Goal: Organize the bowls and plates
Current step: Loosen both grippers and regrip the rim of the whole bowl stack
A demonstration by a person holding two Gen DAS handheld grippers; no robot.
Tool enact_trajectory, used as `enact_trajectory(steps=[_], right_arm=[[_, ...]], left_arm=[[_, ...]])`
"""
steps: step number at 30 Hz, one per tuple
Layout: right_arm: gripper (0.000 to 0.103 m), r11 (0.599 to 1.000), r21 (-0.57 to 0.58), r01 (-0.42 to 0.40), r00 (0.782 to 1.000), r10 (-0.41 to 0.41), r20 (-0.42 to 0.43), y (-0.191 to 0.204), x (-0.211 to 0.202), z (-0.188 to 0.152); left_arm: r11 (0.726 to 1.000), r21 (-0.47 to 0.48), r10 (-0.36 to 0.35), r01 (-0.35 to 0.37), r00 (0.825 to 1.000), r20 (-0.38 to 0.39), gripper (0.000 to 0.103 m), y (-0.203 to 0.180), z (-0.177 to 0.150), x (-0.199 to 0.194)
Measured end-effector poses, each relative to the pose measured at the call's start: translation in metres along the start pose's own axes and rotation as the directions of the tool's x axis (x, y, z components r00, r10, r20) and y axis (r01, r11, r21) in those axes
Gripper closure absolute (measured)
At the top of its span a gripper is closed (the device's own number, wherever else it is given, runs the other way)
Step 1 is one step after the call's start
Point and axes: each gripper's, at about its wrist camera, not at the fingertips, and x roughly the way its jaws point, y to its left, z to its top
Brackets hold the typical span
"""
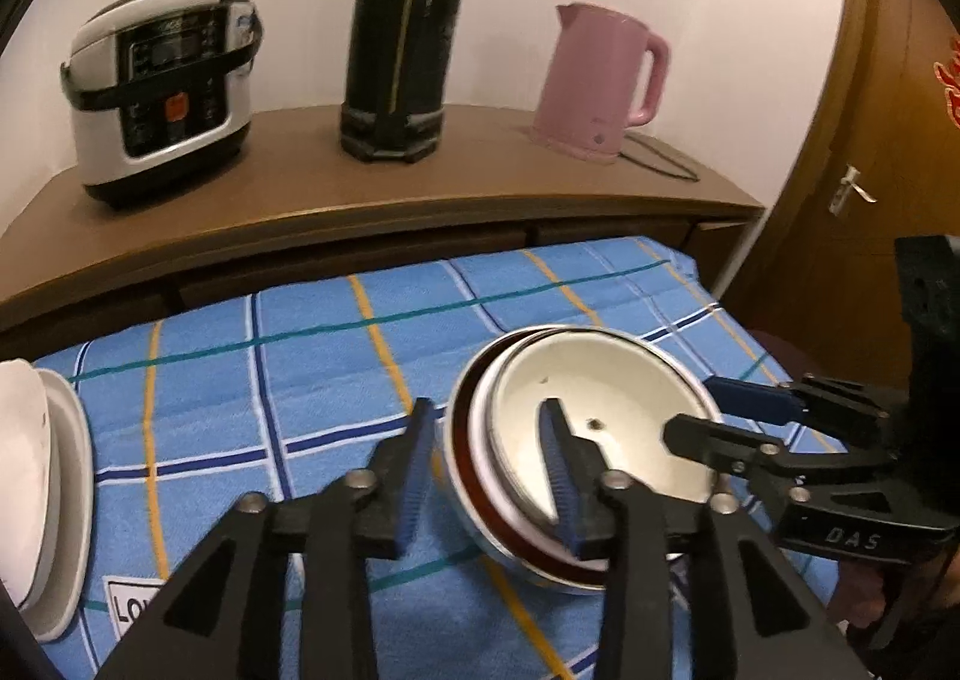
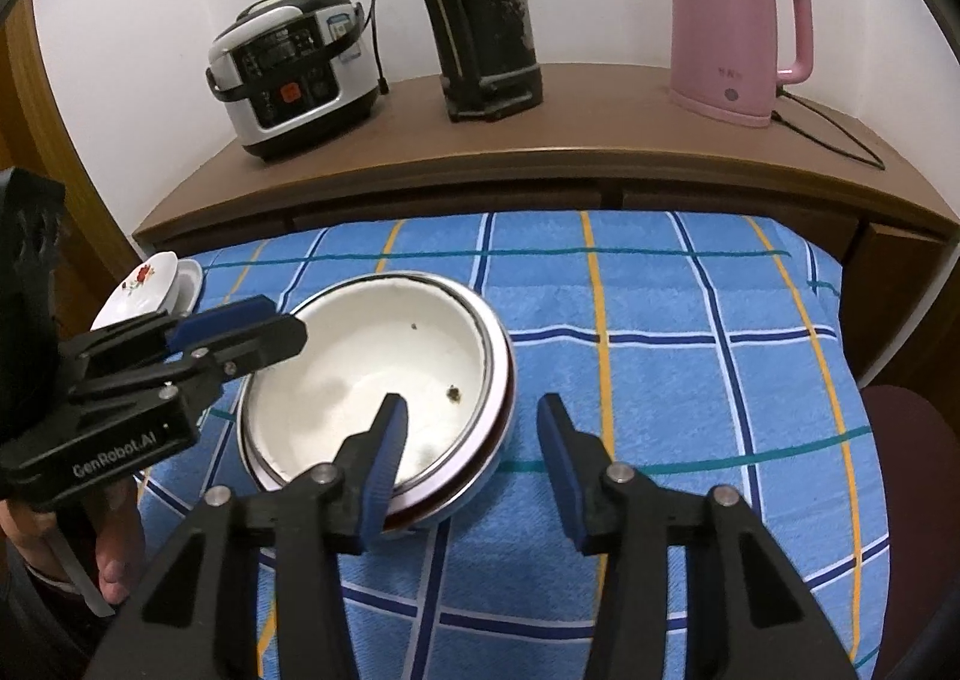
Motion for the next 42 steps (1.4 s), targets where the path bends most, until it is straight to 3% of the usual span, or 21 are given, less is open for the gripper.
enact_trajectory(steps=[5, 10, 28, 42], right_arm=[[0.066, 1.0, -0.007, -0.004, 1.0, 0.004, -0.005, 0.003, 0.003, 0.0], [0.07, 1.0, -0.003, 0.01, 1.0, -0.01, 0.002, 0.004, 0.004, 0.0], [0.078, 1.0, 0.003, 0.026, 1.0, -0.026, 0.013, 0.011, 0.007, 0.0], [0.079, 1.0, -0.015, 0.018, 1.0, -0.018, 0.015, 0.019, 0.007, 0.002]], left_arm=[[1.0, 0.02, -0.01, 0.011, 0.998, -0.06, 0.059, -0.005, -0.005, 0.012], [0.999, 0.044, 0.014, -0.011, 0.998, -0.06, 0.059, -0.008, -0.008, 0.013], [0.991, 0.087, 0.107, -0.106, 0.994, -0.007, 0.059, -0.013, -0.011, 0.01], [0.99, 0.054, 0.126, -0.126, 0.992, 0.019, 0.059, -0.008, -0.01, 0.005]])
